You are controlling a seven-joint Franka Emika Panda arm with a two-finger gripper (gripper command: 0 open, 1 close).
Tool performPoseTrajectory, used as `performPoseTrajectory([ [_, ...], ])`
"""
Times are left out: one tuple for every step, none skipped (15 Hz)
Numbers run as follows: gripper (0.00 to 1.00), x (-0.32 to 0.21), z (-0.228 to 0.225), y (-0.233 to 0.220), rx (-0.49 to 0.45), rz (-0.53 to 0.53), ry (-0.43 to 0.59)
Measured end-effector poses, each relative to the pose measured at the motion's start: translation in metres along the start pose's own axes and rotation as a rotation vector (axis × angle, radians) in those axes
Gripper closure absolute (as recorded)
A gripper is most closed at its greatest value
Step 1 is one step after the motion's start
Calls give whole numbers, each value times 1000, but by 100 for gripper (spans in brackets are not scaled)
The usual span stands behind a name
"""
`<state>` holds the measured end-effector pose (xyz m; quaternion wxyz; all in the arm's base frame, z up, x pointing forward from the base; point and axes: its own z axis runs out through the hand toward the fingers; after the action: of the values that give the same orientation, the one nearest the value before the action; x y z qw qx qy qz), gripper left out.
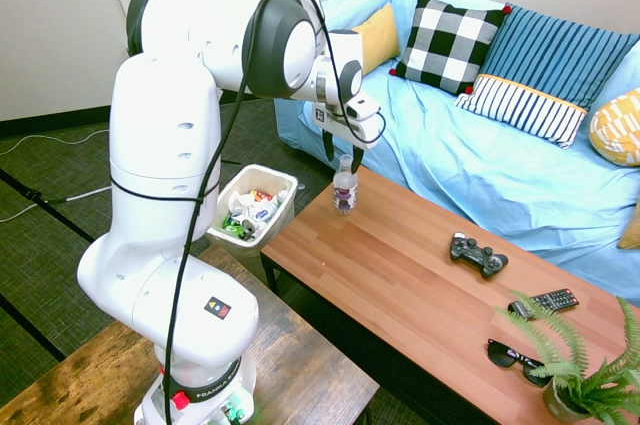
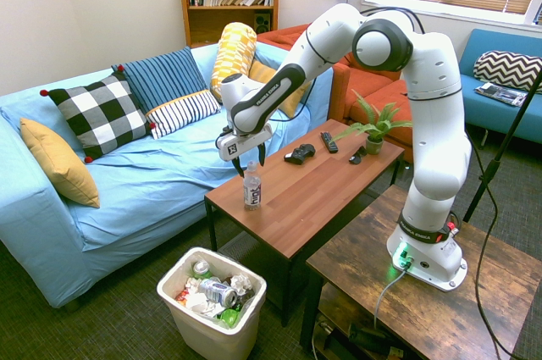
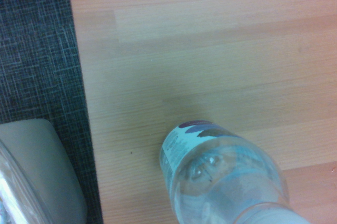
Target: Throw the bottle in the trash bin
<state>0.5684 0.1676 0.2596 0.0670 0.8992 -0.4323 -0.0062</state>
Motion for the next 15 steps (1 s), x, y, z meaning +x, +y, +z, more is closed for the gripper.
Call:
performPoseTrajectory([
  [100,0,0,0,0,1,0],
  [100,1,0,0,0,2,0],
  [100,2,0,1,0,4,0],
  [100,4,0,1,-1,6,0],
  [100,4,0,2,0,6,0],
  [100,5,0,2,0,6,-1],
  [100,5,0,2,1,6,-1],
  [100,6,-1,1,3,6,-3],
  [100,6,-1,1,5,5,-4],
  [100,6,-2,1,6,5,-5],
  [100,7,-4,1,9,3,-6],
  [100,7,-7,1,16,-1,-5],
  [100,7,-15,1,28,-5,-1],
  [100,3,-30,0,52,-18,10],
  [100,-7,-51,-3,82,-44,23],
])
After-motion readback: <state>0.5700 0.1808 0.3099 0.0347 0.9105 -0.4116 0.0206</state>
